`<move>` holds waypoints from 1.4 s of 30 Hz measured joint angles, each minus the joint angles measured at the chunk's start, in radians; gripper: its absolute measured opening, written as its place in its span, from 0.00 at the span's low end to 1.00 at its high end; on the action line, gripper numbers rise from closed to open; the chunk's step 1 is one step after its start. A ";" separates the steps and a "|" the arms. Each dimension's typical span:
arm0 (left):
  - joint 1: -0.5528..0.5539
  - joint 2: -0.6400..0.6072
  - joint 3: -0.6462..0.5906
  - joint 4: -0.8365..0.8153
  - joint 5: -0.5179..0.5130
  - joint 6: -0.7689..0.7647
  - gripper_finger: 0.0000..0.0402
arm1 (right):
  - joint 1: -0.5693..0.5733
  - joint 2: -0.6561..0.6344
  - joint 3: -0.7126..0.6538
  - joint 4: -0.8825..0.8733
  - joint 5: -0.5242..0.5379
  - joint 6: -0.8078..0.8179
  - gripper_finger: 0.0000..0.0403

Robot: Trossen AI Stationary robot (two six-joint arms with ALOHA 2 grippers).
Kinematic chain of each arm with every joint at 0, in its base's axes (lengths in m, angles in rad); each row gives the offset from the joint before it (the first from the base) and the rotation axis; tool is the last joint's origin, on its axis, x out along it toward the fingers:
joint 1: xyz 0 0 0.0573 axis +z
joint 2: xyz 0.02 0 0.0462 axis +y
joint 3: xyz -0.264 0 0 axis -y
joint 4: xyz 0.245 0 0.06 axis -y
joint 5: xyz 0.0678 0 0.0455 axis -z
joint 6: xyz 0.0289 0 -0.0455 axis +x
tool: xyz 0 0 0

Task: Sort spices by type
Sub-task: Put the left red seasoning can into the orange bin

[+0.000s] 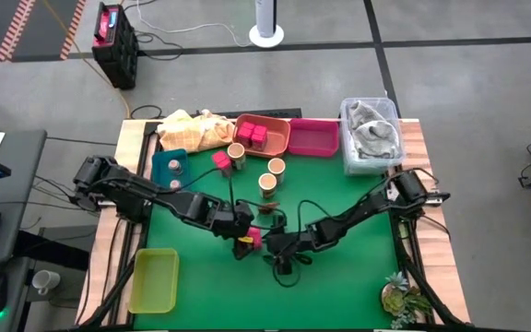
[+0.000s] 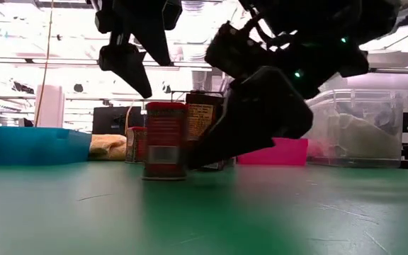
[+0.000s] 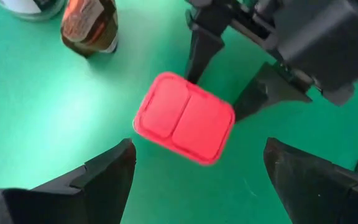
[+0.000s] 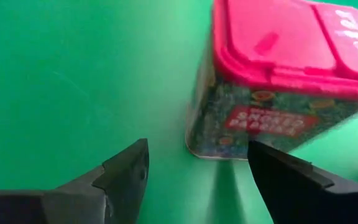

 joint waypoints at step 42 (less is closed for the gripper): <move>0.009 0.086 0.000 -0.030 -0.021 -0.158 0.86 | 0.012 -0.151 -0.013 -0.432 0.214 0.096 0.75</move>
